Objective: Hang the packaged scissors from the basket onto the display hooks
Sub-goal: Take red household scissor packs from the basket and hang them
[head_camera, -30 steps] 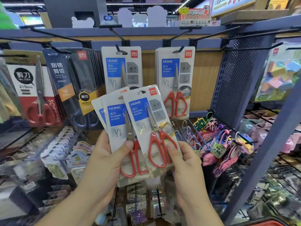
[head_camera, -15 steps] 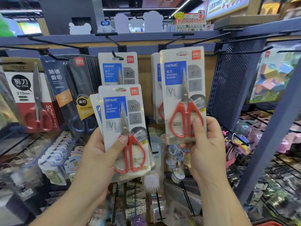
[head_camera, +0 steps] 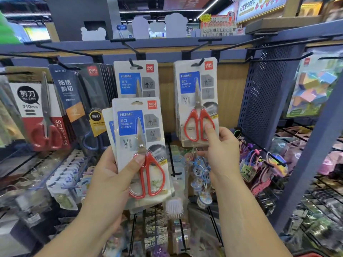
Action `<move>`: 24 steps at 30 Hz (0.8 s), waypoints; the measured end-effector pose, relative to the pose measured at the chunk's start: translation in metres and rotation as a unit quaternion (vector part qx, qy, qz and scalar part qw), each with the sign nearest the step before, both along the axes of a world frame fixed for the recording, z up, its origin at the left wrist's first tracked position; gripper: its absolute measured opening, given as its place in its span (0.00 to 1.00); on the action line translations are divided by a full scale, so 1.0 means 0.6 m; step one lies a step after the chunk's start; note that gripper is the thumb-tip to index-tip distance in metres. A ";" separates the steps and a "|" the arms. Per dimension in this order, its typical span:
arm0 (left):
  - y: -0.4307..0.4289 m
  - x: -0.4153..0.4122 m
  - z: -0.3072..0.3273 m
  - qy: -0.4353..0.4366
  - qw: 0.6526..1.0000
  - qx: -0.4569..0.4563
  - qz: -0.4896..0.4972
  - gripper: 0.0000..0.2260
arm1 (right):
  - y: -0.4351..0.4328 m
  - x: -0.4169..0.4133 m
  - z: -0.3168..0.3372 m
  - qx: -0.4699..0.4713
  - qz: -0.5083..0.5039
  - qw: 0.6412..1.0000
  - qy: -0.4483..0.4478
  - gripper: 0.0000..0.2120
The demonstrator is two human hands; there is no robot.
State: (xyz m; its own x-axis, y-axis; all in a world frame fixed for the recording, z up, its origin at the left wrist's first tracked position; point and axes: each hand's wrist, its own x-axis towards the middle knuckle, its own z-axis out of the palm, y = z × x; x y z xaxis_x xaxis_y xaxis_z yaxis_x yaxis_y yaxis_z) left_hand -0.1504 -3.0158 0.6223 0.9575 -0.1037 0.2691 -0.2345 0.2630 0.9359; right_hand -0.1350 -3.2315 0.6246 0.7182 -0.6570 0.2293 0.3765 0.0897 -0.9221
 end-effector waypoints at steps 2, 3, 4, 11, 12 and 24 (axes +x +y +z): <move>0.002 0.000 0.000 0.001 1.000 0.000 -0.001 0.18 | -0.002 0.006 -0.006 0.002 -0.016 1.000 0.006 0.17; 0.004 0.000 -0.001 0.004 1.000 -0.001 -0.001 0.18 | -0.004 0.006 -0.013 0.010 -0.021 1.000 0.009 0.15; 0.006 0.001 -0.002 0.009 1.000 -0.002 0.001 0.18 | -0.005 0.005 -0.020 0.020 -0.026 0.999 0.014 0.13; 0.002 -0.001 -0.007 0.026 1.000 -0.014 0.008 0.17 | 0.064 -0.068 -0.049 -0.048 0.050 0.997 0.035 0.21; -0.002 -0.001 -0.008 0.024 1.000 -0.012 0.006 0.16 | 0.082 -0.081 -0.048 -0.077 0.108 0.990 0.040 0.24; -0.023 -0.019 -0.017 0.121 0.980 -0.113 -0.111 0.17 | 0.127 -0.092 -0.059 0.043 0.186 0.980 -0.054 0.08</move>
State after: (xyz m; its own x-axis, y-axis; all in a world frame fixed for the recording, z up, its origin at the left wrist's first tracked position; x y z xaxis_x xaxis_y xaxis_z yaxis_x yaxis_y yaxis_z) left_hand -0.1621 -3.0298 0.6120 0.9569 -0.2800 0.0766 0.0736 0.4891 0.8691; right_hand -0.1905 -3.1553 0.5891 0.8867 -0.3744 0.2712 0.3969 0.3157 -0.8618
